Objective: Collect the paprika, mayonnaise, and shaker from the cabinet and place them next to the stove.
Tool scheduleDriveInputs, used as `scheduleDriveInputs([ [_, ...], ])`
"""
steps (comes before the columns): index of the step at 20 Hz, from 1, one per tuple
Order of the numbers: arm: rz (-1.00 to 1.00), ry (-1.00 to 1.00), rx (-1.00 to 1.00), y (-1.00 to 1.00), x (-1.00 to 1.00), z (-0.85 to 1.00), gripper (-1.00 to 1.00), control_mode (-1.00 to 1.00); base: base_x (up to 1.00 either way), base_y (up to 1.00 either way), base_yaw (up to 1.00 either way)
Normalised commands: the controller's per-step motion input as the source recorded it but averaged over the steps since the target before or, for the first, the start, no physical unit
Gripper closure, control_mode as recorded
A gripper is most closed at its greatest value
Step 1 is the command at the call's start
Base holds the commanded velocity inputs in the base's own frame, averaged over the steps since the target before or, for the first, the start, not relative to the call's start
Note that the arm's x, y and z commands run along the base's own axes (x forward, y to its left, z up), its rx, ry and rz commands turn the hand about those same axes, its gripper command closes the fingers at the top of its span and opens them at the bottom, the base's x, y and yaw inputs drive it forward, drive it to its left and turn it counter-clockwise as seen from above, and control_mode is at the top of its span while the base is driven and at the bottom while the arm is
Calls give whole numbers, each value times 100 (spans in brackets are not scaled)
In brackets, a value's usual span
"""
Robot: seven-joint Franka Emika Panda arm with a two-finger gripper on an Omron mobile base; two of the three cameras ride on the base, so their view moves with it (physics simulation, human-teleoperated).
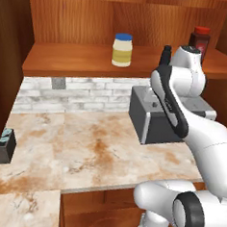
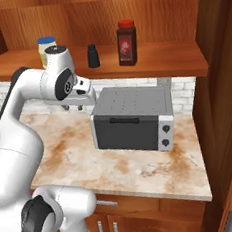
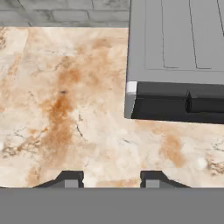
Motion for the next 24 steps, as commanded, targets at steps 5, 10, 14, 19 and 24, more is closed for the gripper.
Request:
scheduleDriveInputs([
  [5, 5, -7, 1, -20, -28, -3, -100, -100, 0, 0, 0],
  [10, 0, -61, 0, -26, -52, 40, -100, -100, 0, 0, 0],
  [14, 0, -56, 0, -3, -2, 75, -100, -100, 0, 0, 0],
  [19, -6, -41, 0, -3, 3, 75, -100, -100, 0, 0, 0],
  [24, -6, -19, 0, 1, 3, 31, -100, -100, 0, 0, 0],
])
